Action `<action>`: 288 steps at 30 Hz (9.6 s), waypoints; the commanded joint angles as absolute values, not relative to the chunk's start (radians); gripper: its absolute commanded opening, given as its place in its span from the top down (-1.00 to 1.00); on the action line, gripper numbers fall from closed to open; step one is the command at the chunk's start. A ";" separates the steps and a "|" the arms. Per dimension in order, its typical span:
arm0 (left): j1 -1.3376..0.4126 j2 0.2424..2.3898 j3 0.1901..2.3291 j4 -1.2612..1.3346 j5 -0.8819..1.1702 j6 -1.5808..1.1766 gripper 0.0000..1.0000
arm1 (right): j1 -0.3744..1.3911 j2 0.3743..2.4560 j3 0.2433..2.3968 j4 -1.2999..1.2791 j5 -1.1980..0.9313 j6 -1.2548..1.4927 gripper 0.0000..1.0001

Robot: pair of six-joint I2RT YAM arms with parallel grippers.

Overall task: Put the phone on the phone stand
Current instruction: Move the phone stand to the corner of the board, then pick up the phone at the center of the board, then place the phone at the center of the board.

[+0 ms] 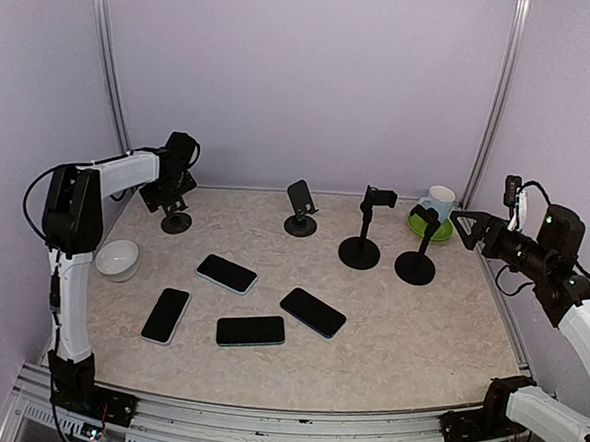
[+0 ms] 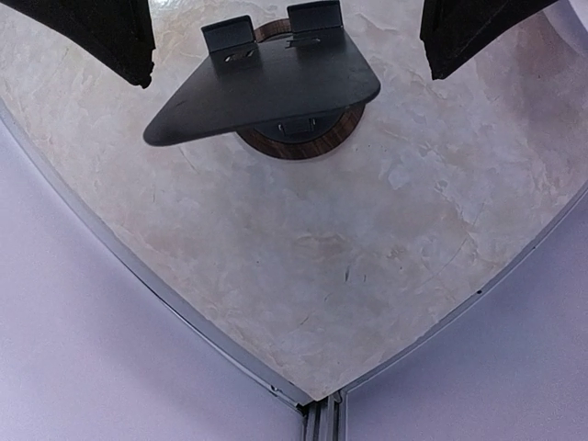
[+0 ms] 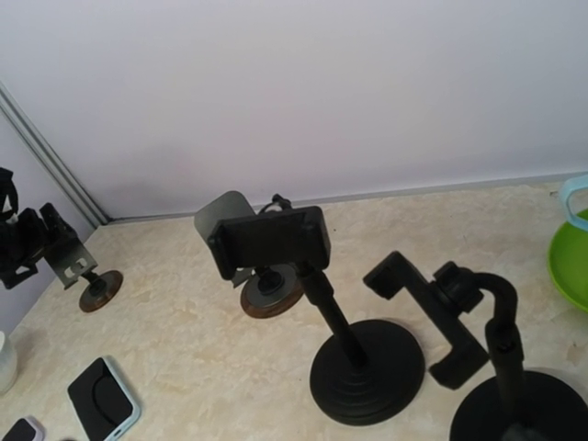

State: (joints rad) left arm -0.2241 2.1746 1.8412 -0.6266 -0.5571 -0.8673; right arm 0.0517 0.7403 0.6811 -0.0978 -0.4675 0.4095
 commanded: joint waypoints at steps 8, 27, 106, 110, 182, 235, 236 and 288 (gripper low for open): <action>-0.222 2.254 1.942 -0.667 -0.608 -0.872 -0.97 | 0.066 0.718 0.669 -0.068 -0.483 0.412 -1.00; -0.195 2.305 1.993 -0.669 -0.603 -0.794 -0.64 | 0.066 0.722 0.671 -0.061 -0.491 0.415 -1.00; -0.182 1.705 1.490 -0.374 -0.337 -0.272 -0.98 | 0.095 0.762 0.684 -0.097 -0.459 0.396 -1.00; -0.185 1.600 1.367 -0.290 -0.025 -0.289 -0.98 | 0.096 0.764 0.685 -0.098 -0.457 0.395 -1.00; -0.522 1.291 1.015 -0.185 -0.002 -0.518 -0.98 | 0.871 1.753 1.149 -0.434 -0.034 0.052 -1.00; -0.378 1.227 1.122 -0.427 0.029 -0.398 -0.98 | 0.896 1.870 1.206 -0.483 -0.030 -0.067 -0.09; -0.368 1.227 1.135 -0.444 0.041 -0.389 -0.98 | 0.896 1.855 1.198 -0.473 -0.027 -0.074 -0.09; -0.416 1.465 1.018 -0.455 0.008 -0.462 -0.98 | 0.937 1.856 1.105 -0.372 -0.071 -0.101 -0.09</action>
State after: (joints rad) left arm -0.3943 1.4544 1.0336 -0.3847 0.1184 -0.4309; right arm 0.9276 1.8343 1.1076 -0.3740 -0.0410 -0.1101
